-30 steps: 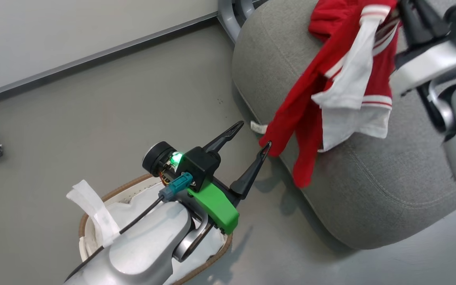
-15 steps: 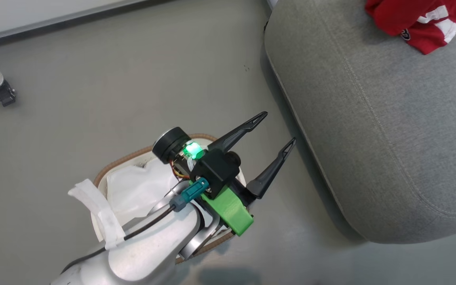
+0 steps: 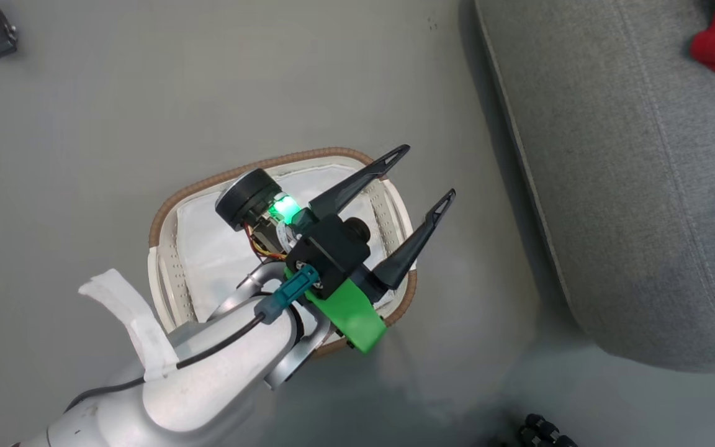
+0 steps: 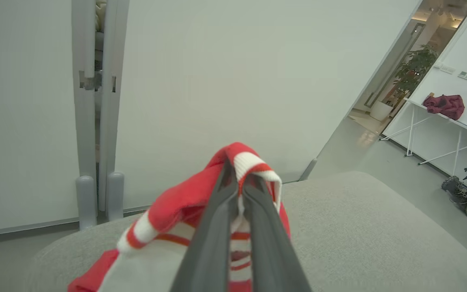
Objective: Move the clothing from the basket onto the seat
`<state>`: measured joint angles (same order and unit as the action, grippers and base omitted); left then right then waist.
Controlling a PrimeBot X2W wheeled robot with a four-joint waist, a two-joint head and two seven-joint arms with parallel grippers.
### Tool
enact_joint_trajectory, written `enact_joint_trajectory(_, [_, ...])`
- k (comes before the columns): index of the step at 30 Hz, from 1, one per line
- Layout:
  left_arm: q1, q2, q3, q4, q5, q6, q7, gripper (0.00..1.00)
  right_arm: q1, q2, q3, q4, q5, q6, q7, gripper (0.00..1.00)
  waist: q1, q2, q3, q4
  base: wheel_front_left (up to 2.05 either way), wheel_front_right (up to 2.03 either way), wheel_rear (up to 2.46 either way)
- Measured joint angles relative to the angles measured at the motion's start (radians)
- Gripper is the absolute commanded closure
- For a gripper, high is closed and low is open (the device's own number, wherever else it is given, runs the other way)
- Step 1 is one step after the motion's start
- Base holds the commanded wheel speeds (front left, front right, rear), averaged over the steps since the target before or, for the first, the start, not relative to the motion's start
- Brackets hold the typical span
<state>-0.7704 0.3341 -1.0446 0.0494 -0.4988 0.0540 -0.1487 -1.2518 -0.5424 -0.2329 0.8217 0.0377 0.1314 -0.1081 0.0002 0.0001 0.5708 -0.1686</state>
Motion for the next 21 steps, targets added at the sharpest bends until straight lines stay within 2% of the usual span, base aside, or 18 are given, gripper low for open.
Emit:
enact_joint_trajectory(9, [-0.001,0.046,0.012,-0.015,0.0,0.023,0.017,0.0,0.083,0.089,-0.073,0.166,-0.119,0.0,-0.098,1.0,0.0,0.0,0.078,0.009,0.0,0.0,0.0])
enact_joint_trajectory(10, [0.0,0.051,0.014,-0.015,-0.001,0.026,0.017,0.0,0.089,0.095,-0.086,0.177,-0.132,0.0,-0.106,0.98,0.0,0.0,0.08,0.006,0.0,0.0,0.0])
enact_joint_trajectory(12, [0.002,0.058,0.019,-0.015,-0.004,0.03,0.017,0.0,0.1,0.102,-0.1,0.196,-0.148,0.0,-0.118,0.64,-0.0001,-0.0001,0.08,-0.001,0.0,0.0,0.0])
enact_joint_trajectory(13, [0.002,0.058,0.02,-0.015,-0.008,0.032,0.016,0.0,0.104,0.109,-0.103,0.202,-0.156,0.0,-0.123,0.35,-0.0001,0.0,0.08,-0.004,0.0,0.0,0.0])
enact_joint_trajectory(14, [0.004,0.06,0.021,-0.014,-0.009,0.034,0.016,0.0,0.112,0.118,-0.103,0.207,-0.165,0.0,-0.128,0.0,0.0,0.0,0.078,-0.006,0.0,0.0,0.0])
enact_joint_trajectory(21, [0.026,0.07,0.043,0.003,-0.033,0.051,-0.009,0.0,0.157,0.157,-0.082,0.202,-0.17,0.0,-0.15,0.0,-0.0001,0.0,0.044,-0.023,0.0,0.0,0.0])
